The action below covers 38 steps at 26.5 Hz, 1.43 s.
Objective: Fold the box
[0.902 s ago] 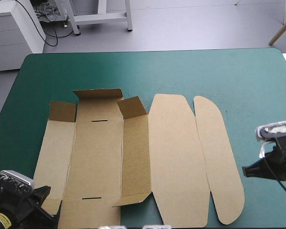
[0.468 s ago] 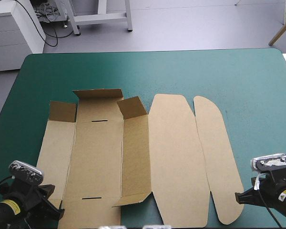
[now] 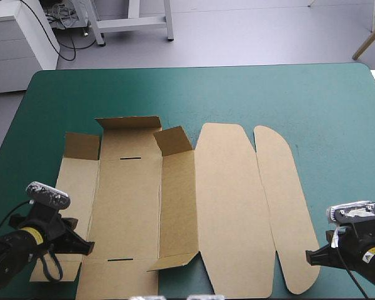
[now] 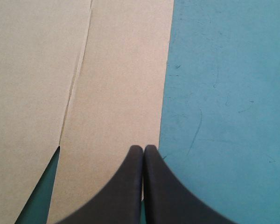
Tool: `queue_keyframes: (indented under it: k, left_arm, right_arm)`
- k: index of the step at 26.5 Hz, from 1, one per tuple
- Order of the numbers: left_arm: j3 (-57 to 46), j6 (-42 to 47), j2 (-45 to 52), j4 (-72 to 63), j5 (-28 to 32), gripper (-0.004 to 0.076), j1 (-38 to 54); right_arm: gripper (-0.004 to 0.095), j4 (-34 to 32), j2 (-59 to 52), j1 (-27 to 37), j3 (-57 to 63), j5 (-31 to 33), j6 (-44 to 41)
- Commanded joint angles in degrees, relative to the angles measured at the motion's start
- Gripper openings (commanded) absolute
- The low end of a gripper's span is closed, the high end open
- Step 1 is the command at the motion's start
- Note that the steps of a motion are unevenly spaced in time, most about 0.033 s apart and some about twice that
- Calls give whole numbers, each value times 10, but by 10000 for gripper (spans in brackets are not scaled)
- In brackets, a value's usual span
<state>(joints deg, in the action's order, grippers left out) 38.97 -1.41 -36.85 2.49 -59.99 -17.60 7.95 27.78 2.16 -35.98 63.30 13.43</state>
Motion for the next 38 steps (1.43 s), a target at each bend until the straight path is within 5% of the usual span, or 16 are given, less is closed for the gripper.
queue_keyframes:
  k: [1,11,16,30,38]
  left_arm:
    - [52,14,-55,4,65,-10,0]
    - [185,19,-231,-1,98,-9,7]
    - [237,-12,-277,-67,102,-8,120]
    - [257,-272,-281,-338,-71,-9,556]
    - [257,-237,-281,-266,-108,-9,600]
  right_arm:
    - [-19,6,4,3,-12,-35,4]
    - [-19,6,4,3,-12,-40,9]
    - [-19,6,4,3,-12,-41,27]
    - [-19,5,5,3,-12,-67,47]
    - [-19,4,5,2,-12,-69,54]
